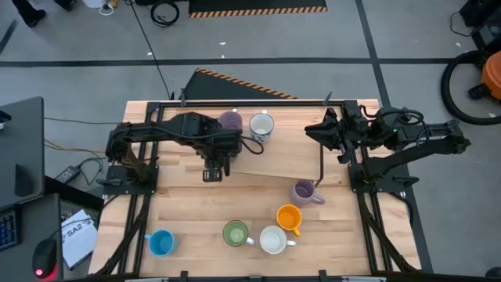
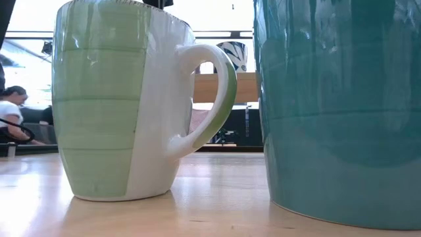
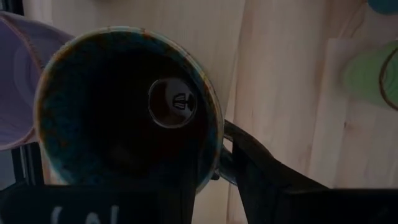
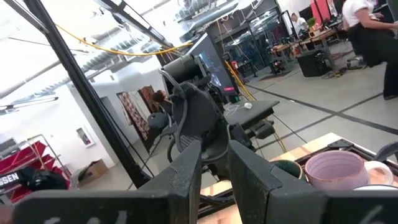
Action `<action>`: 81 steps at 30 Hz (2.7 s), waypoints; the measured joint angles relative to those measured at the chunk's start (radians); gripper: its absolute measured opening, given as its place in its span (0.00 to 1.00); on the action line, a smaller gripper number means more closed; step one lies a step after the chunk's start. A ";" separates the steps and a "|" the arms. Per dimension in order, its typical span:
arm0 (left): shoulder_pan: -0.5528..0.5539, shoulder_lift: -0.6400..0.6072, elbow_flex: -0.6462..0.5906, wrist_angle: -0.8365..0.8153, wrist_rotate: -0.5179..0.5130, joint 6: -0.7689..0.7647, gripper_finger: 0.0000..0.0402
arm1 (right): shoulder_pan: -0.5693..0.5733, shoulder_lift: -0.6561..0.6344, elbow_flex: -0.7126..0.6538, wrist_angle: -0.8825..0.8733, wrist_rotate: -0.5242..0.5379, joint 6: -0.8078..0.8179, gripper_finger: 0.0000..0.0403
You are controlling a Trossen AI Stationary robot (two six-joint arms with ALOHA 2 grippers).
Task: Place coffee mugs
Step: Put the green and brown mug on the shelf, then put the yellow mug on the shelf
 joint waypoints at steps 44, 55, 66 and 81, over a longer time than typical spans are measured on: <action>0.073 0.032 -0.002 0.286 -0.080 0.062 0.27 | 0.000 0.001 0.000 0.005 0.018 -0.001 0.21; 0.073 0.031 -0.001 0.245 -0.054 0.087 0.27 | 0.000 0.001 -0.001 0.005 0.018 -0.003 0.21; 0.071 0.022 -0.001 0.283 -0.052 0.086 0.27 | 0.000 0.001 -0.001 0.006 0.018 -0.003 0.21; -0.152 -0.056 -0.001 0.343 0.097 -0.130 0.27 | 0.000 0.003 -0.002 -0.034 0.009 -0.004 0.21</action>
